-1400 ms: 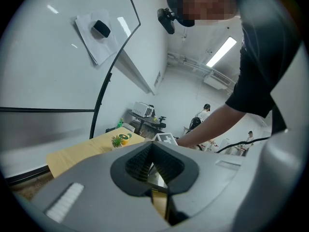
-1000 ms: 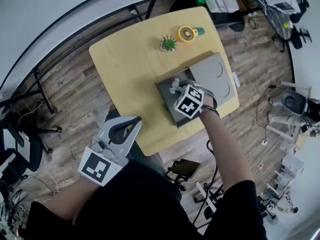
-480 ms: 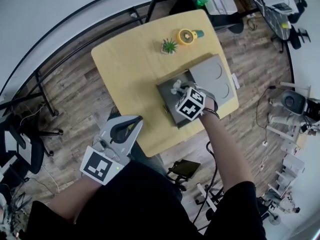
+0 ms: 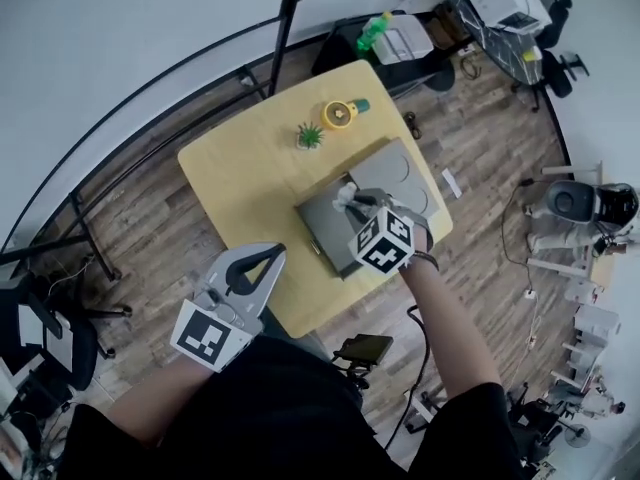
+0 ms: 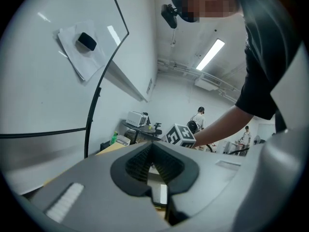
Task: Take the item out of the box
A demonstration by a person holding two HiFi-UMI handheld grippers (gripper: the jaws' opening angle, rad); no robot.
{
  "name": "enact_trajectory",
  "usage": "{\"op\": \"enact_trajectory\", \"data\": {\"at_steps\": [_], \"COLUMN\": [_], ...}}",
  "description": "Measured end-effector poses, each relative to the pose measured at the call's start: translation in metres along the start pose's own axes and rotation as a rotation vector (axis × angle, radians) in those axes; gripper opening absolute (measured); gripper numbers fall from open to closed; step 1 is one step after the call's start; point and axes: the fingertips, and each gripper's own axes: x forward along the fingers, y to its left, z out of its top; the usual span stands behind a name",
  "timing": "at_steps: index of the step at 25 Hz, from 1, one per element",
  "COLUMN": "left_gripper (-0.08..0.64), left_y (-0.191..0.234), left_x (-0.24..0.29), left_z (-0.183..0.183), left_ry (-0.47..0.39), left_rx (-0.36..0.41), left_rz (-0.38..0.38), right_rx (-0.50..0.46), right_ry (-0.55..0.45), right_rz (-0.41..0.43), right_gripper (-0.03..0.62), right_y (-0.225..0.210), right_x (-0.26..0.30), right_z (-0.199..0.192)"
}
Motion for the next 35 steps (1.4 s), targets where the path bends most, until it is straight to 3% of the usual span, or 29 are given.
{"op": "enact_trajectory", "data": {"at_steps": [8, 12, 18, 23, 28, 35], "left_gripper": [0.0, 0.0, 0.0, 0.0, 0.0, 0.0], "left_y": [-0.015, -0.025, -0.049, -0.069, -0.091, -0.107], "left_x": [0.019, 0.035, 0.05, 0.056, 0.056, 0.055], "left_z": [0.054, 0.079, 0.119, 0.143, 0.157, 0.168], "left_ry": [-0.071, -0.117, -0.217, -0.255, -0.269, -0.283], "left_rx": [0.079, 0.126, 0.206, 0.244, 0.275, 0.309], "left_rz": [-0.061, -0.109, -0.172, -0.228, -0.265, -0.304], "right_rx": [0.038, 0.107, 0.274, 0.453, 0.549, 0.666], "right_ry": [-0.224, -0.383, -0.553, -0.701, -0.822, -0.949], "right_rz": [-0.209, -0.35, -0.481, -0.575, -0.714, -0.799], "right_gripper": [0.083, 0.083, 0.083, 0.083, 0.083, 0.083], "right_y": [-0.032, -0.045, -0.036, -0.027, -0.006, 0.012], "right_x": [-0.137, -0.208, -0.28, -0.325, -0.354, -0.364], "right_z": [0.048, 0.063, 0.055, 0.036, 0.018, 0.001]}}
